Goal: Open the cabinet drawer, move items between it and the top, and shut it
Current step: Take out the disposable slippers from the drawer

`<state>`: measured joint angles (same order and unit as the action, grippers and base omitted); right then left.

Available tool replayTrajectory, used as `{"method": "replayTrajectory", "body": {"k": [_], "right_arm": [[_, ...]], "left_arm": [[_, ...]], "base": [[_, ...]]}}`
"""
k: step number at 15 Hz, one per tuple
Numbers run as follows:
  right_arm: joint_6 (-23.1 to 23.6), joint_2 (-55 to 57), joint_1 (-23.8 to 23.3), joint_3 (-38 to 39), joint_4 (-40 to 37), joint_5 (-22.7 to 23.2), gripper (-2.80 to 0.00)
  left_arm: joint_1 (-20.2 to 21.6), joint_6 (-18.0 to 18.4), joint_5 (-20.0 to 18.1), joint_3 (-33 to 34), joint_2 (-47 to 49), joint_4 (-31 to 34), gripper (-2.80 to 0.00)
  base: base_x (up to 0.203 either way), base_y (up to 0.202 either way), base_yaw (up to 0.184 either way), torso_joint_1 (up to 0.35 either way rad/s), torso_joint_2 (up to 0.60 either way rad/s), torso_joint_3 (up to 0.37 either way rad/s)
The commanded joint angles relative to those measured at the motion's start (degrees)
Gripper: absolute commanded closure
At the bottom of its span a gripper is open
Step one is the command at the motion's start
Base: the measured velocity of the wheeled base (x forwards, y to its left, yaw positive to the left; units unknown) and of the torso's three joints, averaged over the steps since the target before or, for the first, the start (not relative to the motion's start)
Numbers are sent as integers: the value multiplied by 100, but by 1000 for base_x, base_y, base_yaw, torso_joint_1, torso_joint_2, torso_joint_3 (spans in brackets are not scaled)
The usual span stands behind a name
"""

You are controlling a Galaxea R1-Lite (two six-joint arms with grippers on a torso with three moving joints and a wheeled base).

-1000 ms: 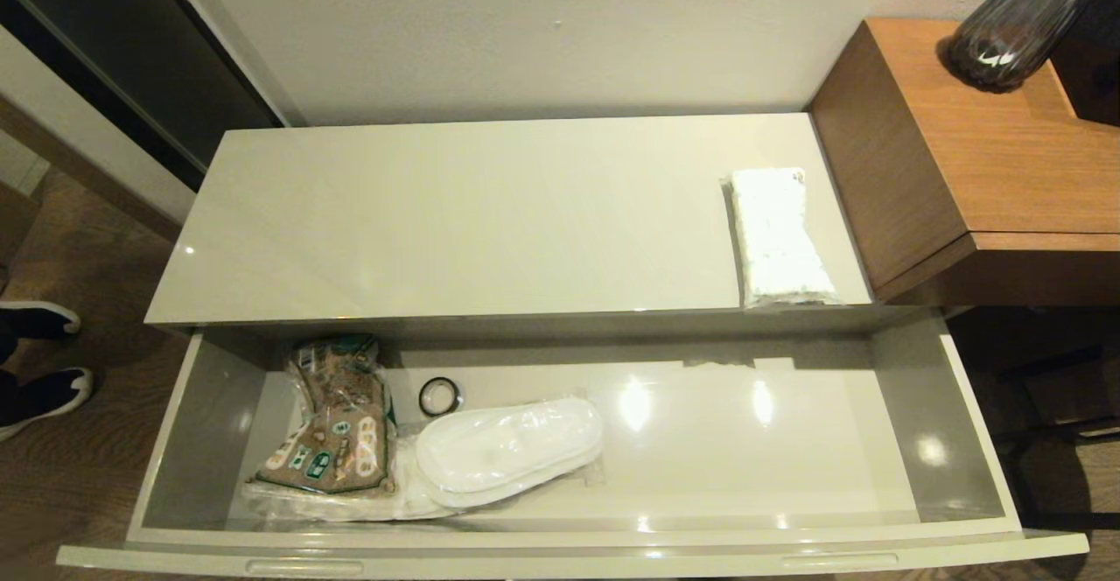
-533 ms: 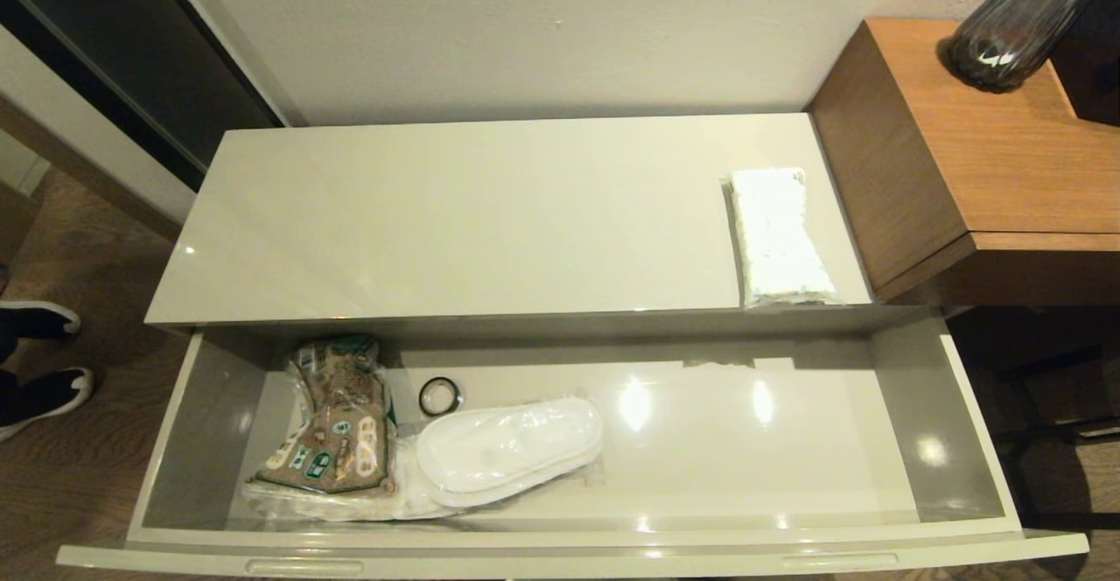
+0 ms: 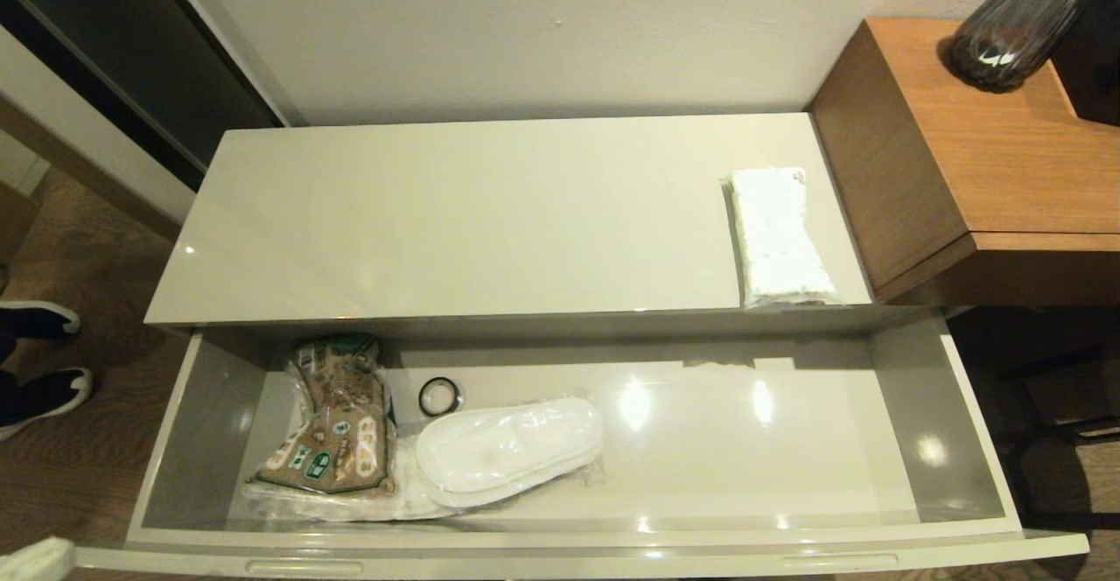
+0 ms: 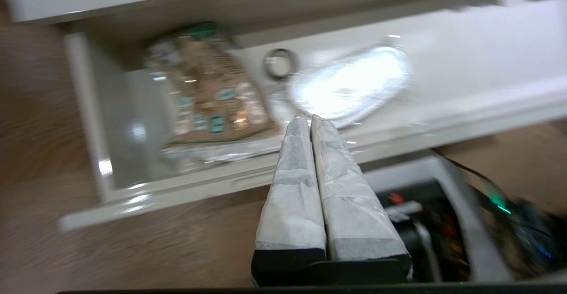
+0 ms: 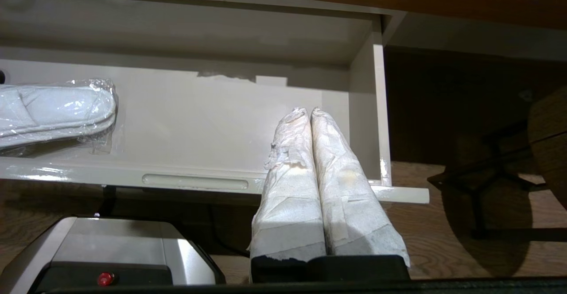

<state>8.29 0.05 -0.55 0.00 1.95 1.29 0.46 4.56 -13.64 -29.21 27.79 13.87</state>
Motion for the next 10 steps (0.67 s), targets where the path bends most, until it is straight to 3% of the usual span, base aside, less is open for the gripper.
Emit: {"method": "replayTrajectory", "body": {"k": [1, 3, 5, 10], "right_arm": [[11, 13, 2, 9, 7, 11, 0], [6, 13, 2, 9, 5, 3, 0], [12, 13, -3, 9, 2, 3, 0], [15, 13, -1, 9, 7, 3, 0]], "left_arm": [[-1, 21, -297, -195, 717, 8, 0], [-8, 46, -398, -401, 1318, -4, 0], [-92, 489, -664, -384, 1683, -15, 0], [-177, 1021, -819, -226, 1872, 1, 0]], "base": [[0, 0, 0, 0, 0, 0], [0, 0, 0, 0, 0, 0], [0, 0, 0, 0, 0, 0], [0, 0, 0, 0, 0, 0]]}}
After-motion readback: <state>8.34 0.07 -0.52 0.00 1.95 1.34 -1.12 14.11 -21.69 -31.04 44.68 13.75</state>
